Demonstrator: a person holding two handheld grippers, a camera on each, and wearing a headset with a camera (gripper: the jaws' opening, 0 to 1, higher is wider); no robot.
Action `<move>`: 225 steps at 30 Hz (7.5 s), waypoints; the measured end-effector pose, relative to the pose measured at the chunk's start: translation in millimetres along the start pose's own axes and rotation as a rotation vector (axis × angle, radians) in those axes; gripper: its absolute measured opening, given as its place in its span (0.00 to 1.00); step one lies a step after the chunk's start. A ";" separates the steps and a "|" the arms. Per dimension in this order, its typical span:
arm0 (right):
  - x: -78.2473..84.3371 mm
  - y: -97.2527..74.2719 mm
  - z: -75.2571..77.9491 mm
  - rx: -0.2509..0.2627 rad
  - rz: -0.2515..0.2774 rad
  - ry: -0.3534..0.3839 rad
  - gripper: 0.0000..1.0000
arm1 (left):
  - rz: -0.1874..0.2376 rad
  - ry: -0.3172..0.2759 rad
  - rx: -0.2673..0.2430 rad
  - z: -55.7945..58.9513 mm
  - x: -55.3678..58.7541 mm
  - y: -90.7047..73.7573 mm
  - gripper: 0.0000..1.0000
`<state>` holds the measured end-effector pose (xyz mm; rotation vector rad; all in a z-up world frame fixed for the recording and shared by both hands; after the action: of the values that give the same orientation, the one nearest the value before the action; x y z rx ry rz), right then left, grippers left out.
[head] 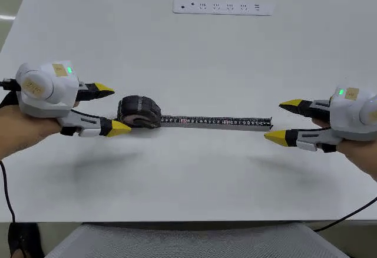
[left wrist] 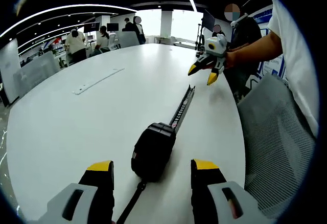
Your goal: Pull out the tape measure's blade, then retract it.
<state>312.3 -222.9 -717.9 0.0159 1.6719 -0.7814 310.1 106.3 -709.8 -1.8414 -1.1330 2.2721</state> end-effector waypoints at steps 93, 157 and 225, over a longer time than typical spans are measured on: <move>14.9 -73.3 -55.8 0.260 0.139 0.165 0.70 | 0.158 -0.319 -0.376 67.4 56.1 -83.1 0.88; 0.2 -67.7 -40.3 0.256 0.170 0.152 0.71 | 0.175 -0.351 -0.338 39.8 -23.7 -9.8 0.89; 3.5 -53.2 -18.1 0.231 0.173 0.171 0.68 | 0.254 -0.665 -0.616 17.7 5.9 50.9 0.76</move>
<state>273.5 -256.4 -694.7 0.3937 1.7049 -0.8557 314.6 62.0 -740.7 -1.4197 -1.9687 3.0691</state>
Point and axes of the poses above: the centre of the closed fingertips' face, and the gripper's own axes: y roughly forward along the fingers, z roughly to its right, x roughly out of its underside, the point moved 2 cm from there along -y, roughly backward along the fingers, and after that the axes turned 8 degrees about z, right-handed, at the moved point
